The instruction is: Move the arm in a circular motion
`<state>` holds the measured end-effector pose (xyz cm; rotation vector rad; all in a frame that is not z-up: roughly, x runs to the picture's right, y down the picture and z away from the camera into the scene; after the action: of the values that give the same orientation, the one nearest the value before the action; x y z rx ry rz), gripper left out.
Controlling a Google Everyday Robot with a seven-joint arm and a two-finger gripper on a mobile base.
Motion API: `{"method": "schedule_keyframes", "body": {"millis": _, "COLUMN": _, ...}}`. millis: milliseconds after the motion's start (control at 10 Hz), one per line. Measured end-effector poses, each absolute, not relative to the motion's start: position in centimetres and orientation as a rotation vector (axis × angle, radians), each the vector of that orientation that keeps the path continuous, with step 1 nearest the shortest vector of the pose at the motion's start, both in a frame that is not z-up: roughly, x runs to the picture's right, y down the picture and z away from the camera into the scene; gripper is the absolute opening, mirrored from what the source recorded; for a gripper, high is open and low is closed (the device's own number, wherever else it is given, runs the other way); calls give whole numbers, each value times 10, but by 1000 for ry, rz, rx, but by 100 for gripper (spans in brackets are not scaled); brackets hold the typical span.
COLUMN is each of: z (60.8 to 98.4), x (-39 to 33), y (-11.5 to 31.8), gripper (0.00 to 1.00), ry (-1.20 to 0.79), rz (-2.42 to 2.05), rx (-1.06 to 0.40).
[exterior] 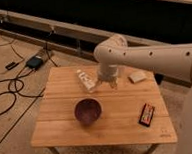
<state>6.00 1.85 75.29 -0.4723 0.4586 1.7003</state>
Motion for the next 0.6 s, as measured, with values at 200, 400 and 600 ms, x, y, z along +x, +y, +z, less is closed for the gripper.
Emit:
{"method": "schedule_keyframes", "body": {"millis": 200, "z": 773, "x": 45, "y": -4, "gripper": 65, "ry": 466, "rz": 1666, "rx": -473}}
{"method": "schedule_keyframes", "body": {"millis": 400, "z": 795, "x": 12, "y": -26, "gripper": 65, "ry": 469, "rz": 1604, "rx": -479}}
{"method": "schedule_keyframes", "body": {"millis": 600, "z": 807, "x": -28, "y": -35, "gripper": 65, "ry": 464, "rz": 1532, "rx": -498}}
